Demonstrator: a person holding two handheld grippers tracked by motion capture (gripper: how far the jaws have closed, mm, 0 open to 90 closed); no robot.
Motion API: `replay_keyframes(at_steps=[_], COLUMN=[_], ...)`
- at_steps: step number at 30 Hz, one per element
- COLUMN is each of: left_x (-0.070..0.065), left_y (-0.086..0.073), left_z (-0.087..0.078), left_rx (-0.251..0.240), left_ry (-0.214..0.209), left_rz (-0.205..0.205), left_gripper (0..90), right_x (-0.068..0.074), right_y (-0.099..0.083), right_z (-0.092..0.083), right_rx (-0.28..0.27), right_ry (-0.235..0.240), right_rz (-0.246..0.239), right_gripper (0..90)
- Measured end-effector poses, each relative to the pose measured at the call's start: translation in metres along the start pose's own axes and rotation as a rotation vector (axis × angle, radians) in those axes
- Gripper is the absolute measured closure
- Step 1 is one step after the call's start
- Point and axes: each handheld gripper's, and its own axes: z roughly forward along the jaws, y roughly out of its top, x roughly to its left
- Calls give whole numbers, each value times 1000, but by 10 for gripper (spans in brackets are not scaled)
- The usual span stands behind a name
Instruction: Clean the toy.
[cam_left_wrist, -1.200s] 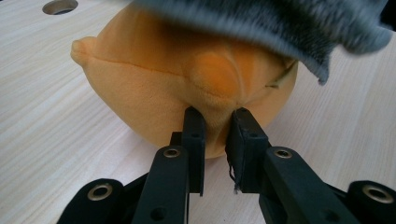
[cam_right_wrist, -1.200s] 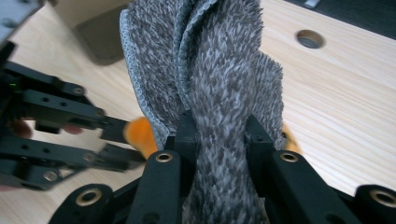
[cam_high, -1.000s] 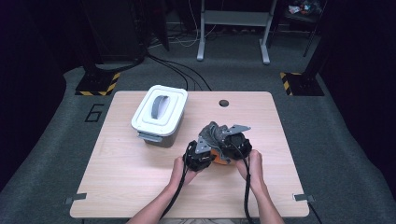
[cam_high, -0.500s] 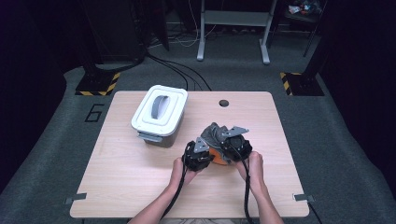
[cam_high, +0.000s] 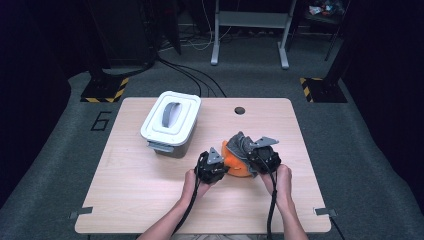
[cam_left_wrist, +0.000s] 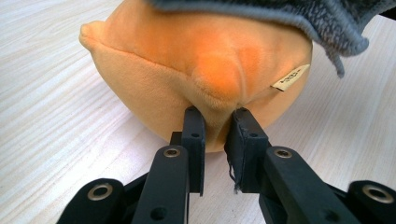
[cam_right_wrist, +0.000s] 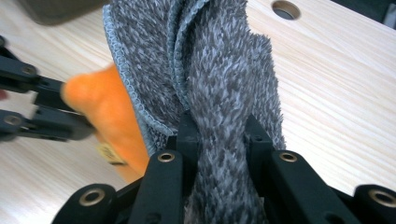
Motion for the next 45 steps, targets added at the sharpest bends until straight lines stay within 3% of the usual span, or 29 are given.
replay_keyframes(at_steps=[8,18,24,31,36,42,45], left_x=[1,2,3,4,4,3,2], left_y=[-2,-2,-2,-4,-4,-3,-3], left_z=[0,1,1,1,1,0,1], left_rx=[5,6,6,7,7,4,-1], left_ry=[-1,1,-5,-5,2,1,7], left_rz=[-5,4,2,-5,3,2,2], left_gripper=[772,771,769,767,765,765,765], right_x=[-18,-41,-50,-55,-59,-68,-63], right_y=[-13,-29,-36,-48,-50,-43,-32], right_z=[1,16,29,57,53,15,-9], right_rx=[33,79,118,219,200,89,15], right_ry=[-35,-43,-45,-11,4,-37,-38], right_rz=[46,124,150,195,231,257,234], right_gripper=[736,736,735,728,731,736,735])
